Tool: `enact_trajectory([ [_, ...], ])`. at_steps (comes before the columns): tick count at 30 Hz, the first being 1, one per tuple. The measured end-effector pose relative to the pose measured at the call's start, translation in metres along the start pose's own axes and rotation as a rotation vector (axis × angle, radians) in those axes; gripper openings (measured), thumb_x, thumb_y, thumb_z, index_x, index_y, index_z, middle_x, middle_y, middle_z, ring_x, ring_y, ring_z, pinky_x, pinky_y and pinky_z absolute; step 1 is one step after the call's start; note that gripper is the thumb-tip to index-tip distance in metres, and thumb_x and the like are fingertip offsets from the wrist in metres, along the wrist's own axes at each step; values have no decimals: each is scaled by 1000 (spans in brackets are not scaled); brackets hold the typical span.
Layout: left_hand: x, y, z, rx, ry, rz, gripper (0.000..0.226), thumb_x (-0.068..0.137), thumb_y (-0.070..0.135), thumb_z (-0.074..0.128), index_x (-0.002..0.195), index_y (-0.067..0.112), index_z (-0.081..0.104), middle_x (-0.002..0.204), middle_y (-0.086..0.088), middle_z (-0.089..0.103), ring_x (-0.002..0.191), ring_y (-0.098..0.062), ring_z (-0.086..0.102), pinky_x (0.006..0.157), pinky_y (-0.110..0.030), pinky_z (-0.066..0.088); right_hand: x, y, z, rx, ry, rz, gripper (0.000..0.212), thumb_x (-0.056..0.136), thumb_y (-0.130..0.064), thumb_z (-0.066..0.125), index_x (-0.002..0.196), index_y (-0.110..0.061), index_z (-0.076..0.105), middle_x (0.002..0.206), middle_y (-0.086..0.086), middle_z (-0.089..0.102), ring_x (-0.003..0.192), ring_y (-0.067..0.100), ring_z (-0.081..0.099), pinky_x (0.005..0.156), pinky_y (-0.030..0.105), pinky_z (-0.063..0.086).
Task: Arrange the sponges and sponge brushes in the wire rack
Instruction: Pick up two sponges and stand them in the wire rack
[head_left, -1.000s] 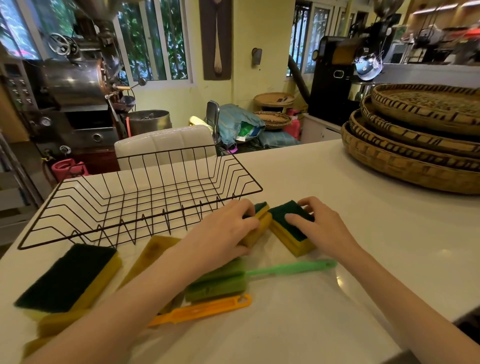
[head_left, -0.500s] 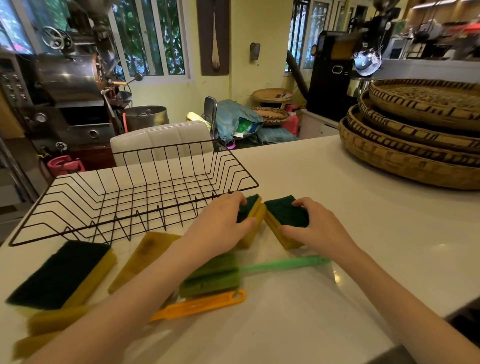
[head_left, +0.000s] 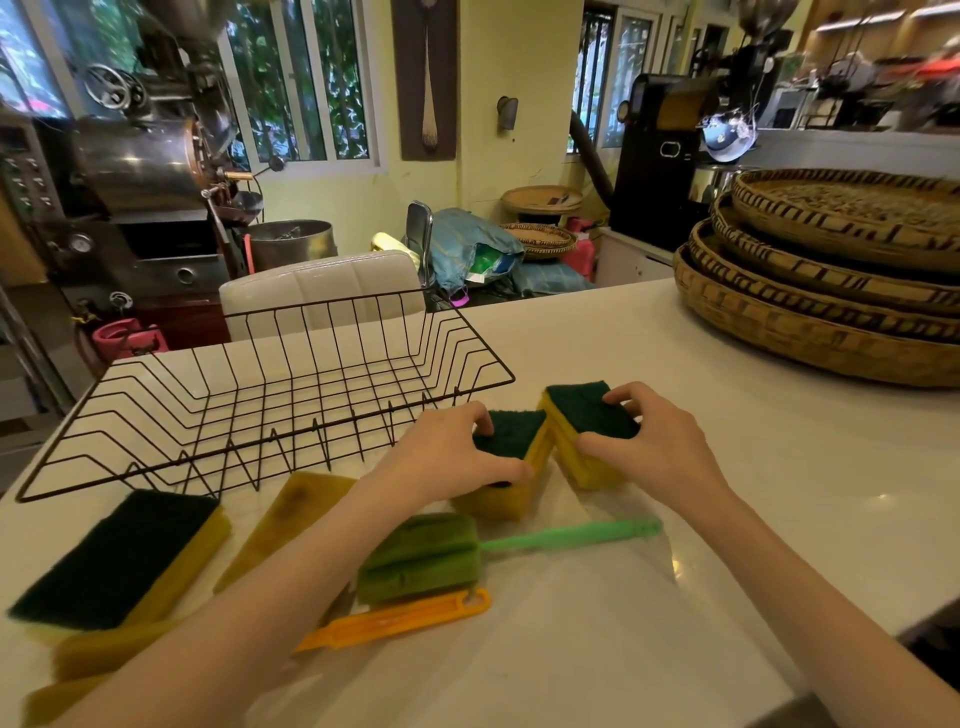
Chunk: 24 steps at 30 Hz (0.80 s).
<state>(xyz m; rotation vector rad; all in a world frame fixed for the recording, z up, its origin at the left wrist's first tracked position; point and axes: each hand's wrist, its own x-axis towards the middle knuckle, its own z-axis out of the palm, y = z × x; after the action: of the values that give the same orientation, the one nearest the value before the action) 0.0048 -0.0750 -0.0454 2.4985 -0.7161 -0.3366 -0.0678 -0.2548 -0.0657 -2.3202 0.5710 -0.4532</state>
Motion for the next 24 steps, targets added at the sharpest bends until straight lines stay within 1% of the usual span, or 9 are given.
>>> enact_trajectory([
  [2,2,4,-7,-71,-3,-4,54,69,53,65,111,23,51,85,4,50,73,-10,51,59,-24,49,2,-6,-7,48,49,-16,53,67,-36,71,115,-25,52,118,2,58,95,18,53,75,38,51],
  [4,3,8,-16,-148,18,-22,49,69,54,65,106,24,52,94,2,51,76,-11,53,55,-23,51,5,-14,-15,92,94,-42,53,67,-35,72,115,-25,52,119,4,57,97,19,54,75,39,51],
  [6,4,12,-26,-310,19,-42,43,70,49,66,101,23,53,102,0,50,83,-17,55,54,-25,56,8,-23,-21,125,133,-85,54,68,-35,73,116,-24,52,120,5,57,100,20,54,75,38,52],
  [9,2,14,-44,-530,8,-59,37,72,44,66,99,21,56,105,-5,55,87,-23,59,53,-29,59,13,-41,-30,205,184,-156,52,69,-34,73,115,-23,52,115,2,56,97,17,53,66,30,50],
  [12,1,9,-66,-636,26,-27,36,71,44,66,98,23,57,104,-6,58,89,-25,63,58,-31,61,20,-59,-37,285,207,-208,51,69,-38,72,113,-26,50,110,-3,53,94,15,52,58,21,45],
  [15,0,3,-87,-620,100,12,39,63,46,68,95,27,55,109,-6,57,96,-27,61,59,-31,61,29,-79,-36,319,228,-269,53,68,-41,73,113,-27,49,108,-7,50,95,12,51,58,17,43],
  [18,6,-5,-104,-587,218,-1,39,66,38,71,98,23,55,116,-9,57,101,-29,60,66,-37,60,41,-98,-24,319,240,-320,56,68,-40,74,116,-24,49,105,-10,48,89,5,48,56,10,37],
  [21,15,-22,-117,-505,312,-43,42,66,38,72,100,21,53,115,-11,59,101,-28,60,71,-41,59,57,-112,-5,358,175,-326,56,68,-39,74,114,-23,48,94,-14,48,75,-4,47,47,6,42],
  [24,27,-45,-123,-394,372,-106,51,67,41,72,107,18,52,113,-9,57,100,-29,60,72,-43,59,71,-123,17,397,71,-305,57,69,-37,75,115,-19,49,96,-8,50,74,-1,50,54,11,42],
])
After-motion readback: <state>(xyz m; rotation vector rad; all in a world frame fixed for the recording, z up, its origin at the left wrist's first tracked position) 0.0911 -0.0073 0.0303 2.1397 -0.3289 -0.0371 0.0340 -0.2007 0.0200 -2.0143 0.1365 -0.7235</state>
